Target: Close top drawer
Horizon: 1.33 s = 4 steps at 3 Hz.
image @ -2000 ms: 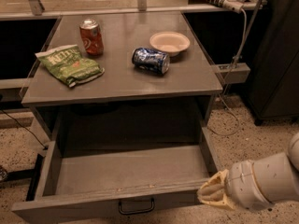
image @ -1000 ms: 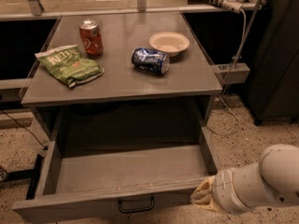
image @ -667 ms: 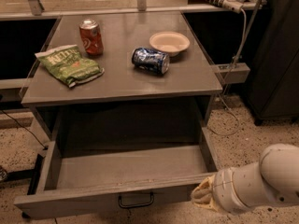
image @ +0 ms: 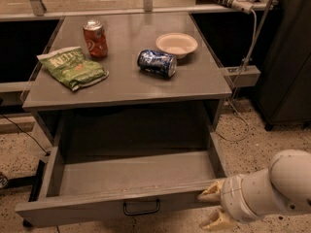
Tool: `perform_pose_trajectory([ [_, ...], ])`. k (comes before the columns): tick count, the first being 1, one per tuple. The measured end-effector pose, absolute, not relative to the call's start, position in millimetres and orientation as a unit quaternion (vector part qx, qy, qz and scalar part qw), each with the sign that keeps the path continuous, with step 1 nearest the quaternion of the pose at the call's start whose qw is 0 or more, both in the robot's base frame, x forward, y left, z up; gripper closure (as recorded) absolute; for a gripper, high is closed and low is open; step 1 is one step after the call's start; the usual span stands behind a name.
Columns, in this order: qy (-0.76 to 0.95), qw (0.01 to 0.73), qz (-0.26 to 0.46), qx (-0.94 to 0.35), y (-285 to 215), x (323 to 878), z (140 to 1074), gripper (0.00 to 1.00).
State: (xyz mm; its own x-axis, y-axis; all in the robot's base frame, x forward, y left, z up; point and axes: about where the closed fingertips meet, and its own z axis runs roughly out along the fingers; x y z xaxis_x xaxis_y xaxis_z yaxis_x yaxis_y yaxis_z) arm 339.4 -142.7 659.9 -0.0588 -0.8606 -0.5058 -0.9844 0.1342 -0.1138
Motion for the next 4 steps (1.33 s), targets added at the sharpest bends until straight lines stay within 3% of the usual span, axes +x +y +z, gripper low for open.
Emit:
perform_pose_trajectory([
  [1,0.715,0.235,0.131,-0.645,-143,340,660,0.0],
  [2,0.707,0.244,0.123,-0.653,-139,364,664,0.0],
  [4,0.681,0.236,0.109,-0.684,-122,432,670,0.42],
])
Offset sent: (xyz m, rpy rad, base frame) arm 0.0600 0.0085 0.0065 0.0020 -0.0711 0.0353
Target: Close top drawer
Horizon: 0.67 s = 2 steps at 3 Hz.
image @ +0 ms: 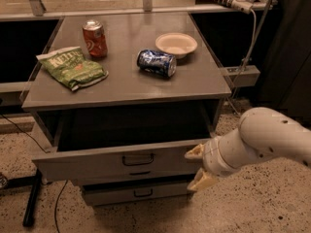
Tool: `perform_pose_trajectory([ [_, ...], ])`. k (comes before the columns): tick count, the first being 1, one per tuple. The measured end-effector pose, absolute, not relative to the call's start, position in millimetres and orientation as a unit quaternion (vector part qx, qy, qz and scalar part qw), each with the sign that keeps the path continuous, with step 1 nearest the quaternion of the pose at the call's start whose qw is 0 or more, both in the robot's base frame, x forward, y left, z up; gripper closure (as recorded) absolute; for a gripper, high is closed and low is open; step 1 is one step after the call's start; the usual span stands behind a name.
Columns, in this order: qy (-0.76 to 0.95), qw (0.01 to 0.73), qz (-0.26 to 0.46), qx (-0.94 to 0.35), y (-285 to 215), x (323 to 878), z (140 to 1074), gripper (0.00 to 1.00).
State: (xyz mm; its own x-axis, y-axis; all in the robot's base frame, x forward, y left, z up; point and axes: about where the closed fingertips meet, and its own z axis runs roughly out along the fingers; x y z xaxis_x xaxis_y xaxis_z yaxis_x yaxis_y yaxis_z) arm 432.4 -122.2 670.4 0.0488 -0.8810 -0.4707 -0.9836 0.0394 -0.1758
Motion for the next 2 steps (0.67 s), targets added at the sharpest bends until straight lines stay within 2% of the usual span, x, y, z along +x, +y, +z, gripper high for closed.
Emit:
perform_pose_trajectory([
  [1,0.682,0.227,0.093,-0.689,-119.9,480.1,670.0,0.65],
  [2,0.679,0.229,0.09,-0.692,-116.8,484.4,673.1,0.62],
])
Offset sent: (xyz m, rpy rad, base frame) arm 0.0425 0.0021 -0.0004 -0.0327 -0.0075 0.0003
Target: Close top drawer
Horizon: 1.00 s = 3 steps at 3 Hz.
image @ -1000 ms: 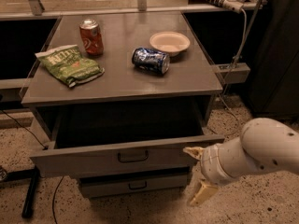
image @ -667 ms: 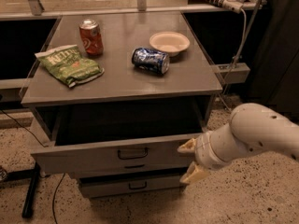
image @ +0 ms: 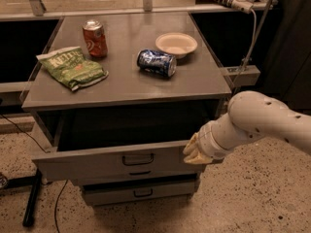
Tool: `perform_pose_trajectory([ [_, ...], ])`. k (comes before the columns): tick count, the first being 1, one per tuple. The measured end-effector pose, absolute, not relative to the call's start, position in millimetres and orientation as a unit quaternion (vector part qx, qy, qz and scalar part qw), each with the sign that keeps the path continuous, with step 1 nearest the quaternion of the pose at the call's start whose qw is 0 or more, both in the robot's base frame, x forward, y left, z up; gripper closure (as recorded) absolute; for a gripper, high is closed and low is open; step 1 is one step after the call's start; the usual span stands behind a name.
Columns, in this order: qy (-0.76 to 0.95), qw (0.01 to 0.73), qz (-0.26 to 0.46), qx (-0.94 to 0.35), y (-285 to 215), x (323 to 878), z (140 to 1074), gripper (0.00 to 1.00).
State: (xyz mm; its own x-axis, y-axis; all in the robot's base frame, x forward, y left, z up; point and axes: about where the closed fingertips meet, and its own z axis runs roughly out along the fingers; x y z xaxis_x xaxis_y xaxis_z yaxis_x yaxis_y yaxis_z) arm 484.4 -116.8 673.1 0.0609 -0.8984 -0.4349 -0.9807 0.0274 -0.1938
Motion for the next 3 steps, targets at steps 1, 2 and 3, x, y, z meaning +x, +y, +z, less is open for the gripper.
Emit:
perform_pose_trajectory([
  [1,0.679,0.229,0.09,-0.692,-116.8,484.4,673.1,0.4],
  [2,0.679,0.229,0.09,-0.692,-116.8,484.4,673.1,0.17],
  [3,0.679,0.229,0.09,-0.692,-116.8,484.4,673.1,0.0],
])
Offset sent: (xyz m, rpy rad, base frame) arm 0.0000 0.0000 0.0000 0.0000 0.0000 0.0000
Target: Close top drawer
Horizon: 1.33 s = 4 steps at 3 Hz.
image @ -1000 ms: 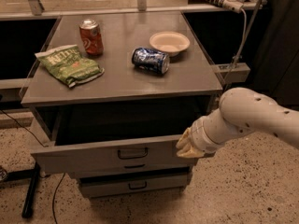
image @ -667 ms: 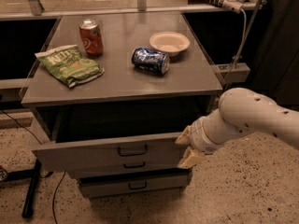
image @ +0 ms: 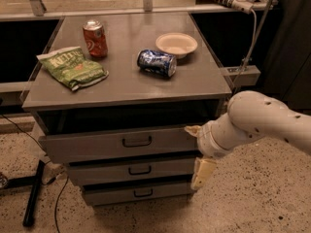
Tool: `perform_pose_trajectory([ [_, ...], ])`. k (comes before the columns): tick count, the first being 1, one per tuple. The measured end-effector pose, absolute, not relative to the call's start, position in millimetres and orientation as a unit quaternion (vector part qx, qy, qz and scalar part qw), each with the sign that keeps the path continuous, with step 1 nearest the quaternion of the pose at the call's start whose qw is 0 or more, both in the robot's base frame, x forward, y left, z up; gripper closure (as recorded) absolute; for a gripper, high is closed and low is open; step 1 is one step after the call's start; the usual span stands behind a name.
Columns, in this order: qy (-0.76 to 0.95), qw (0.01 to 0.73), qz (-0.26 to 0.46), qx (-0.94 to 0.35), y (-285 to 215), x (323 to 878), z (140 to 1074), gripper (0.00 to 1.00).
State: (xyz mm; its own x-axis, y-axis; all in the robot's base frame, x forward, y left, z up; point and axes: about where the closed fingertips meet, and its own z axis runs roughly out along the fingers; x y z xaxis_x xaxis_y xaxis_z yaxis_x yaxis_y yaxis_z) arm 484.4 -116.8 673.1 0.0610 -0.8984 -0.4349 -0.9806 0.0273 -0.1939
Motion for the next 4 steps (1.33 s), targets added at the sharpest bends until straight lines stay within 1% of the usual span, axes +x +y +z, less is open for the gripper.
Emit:
perform_pose_trajectory([
  [1,0.679,0.229,0.09,-0.692,-117,484,673,0.0],
  [2,0.678,0.202,0.082,-0.702,-106,528,661,0.19],
  [3,0.677,0.202,0.081,-0.703,-104,531,661,0.17],
  [4,0.677,0.202,0.081,-0.703,-104,531,661,0.0],
])
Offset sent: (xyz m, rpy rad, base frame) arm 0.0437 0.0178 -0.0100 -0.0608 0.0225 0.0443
